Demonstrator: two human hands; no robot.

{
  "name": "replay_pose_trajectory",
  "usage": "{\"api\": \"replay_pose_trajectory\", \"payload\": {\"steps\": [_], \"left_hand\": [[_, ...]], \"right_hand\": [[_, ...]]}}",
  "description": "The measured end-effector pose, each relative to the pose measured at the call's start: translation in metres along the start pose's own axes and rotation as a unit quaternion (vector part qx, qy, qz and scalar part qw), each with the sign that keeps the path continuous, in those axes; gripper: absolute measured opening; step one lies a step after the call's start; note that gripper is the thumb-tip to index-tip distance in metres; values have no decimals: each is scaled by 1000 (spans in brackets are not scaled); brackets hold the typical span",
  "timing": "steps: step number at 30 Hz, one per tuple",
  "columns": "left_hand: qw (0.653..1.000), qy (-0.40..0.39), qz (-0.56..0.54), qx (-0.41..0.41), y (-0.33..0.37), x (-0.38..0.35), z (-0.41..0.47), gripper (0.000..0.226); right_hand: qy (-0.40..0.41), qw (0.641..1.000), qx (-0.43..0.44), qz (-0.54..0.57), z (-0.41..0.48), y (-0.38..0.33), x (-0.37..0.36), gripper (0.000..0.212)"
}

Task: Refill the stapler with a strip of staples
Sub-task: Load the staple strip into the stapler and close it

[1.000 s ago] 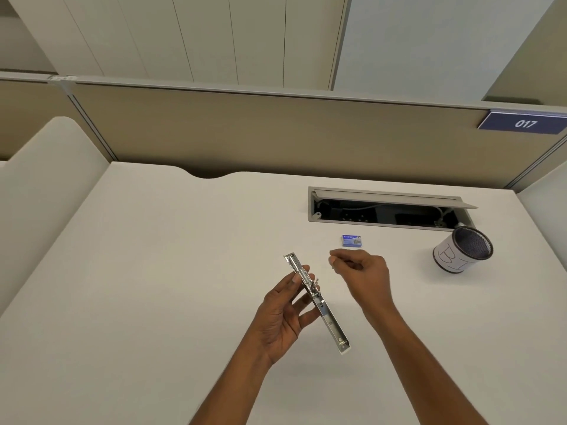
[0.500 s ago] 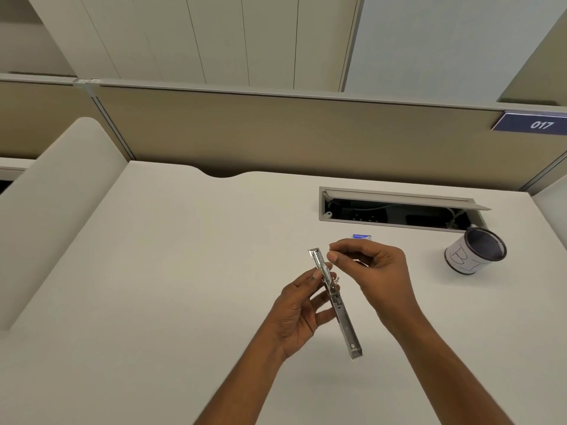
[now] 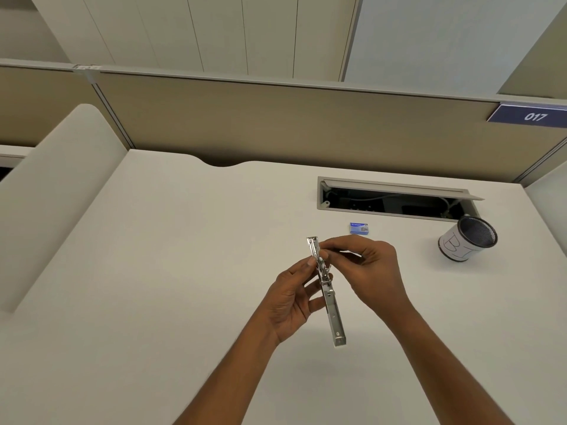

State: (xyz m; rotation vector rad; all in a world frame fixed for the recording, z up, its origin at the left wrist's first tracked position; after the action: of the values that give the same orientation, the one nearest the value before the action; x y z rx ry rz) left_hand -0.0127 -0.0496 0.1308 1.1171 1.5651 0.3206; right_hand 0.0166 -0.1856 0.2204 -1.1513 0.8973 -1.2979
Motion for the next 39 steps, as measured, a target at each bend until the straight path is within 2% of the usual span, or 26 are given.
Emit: {"api": "replay_pose_trajectory", "payload": {"steps": [8,15,22,28,35,39], "left_hand": [[1000,-1,-1,-3,-1,-2,-5,46],[1000,2,8,-6,1,-1,-7,52],[1000,-4,15,-2,1,-2,-8,60],[1000,-7,26,3,0,-2,-10,55],[1000,-4,14,5,-2,-2,-10,53],[1000,-6,18,8,-2,-3,-10,53]], "right_hand": [[-58,988,104,-96,-4,-14,0,18],[-81,975,148,-148,-11,-21,-1,23],[-65,988,91,-107,-12,-22,1,10],[-66,995,-7,-68,-13,-13,5,12],[-101,988,-29,-112,-12,-13,8,15],[-87,990,-46,-101,-14,-14,8,15]]}}
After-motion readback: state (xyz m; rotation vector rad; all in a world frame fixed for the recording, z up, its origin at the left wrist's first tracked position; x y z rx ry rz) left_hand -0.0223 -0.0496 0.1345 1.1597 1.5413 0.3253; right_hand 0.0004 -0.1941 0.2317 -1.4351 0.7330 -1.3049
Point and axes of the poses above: each hand's wrist, its own z-axis towards the middle knuckle, its own x-axis out of the back of the hand, y = z × x, the point moved 4 cm from there along z, towards the middle knuckle, and after that the axes turned 12 degrees about z, right-handed, at the moved point
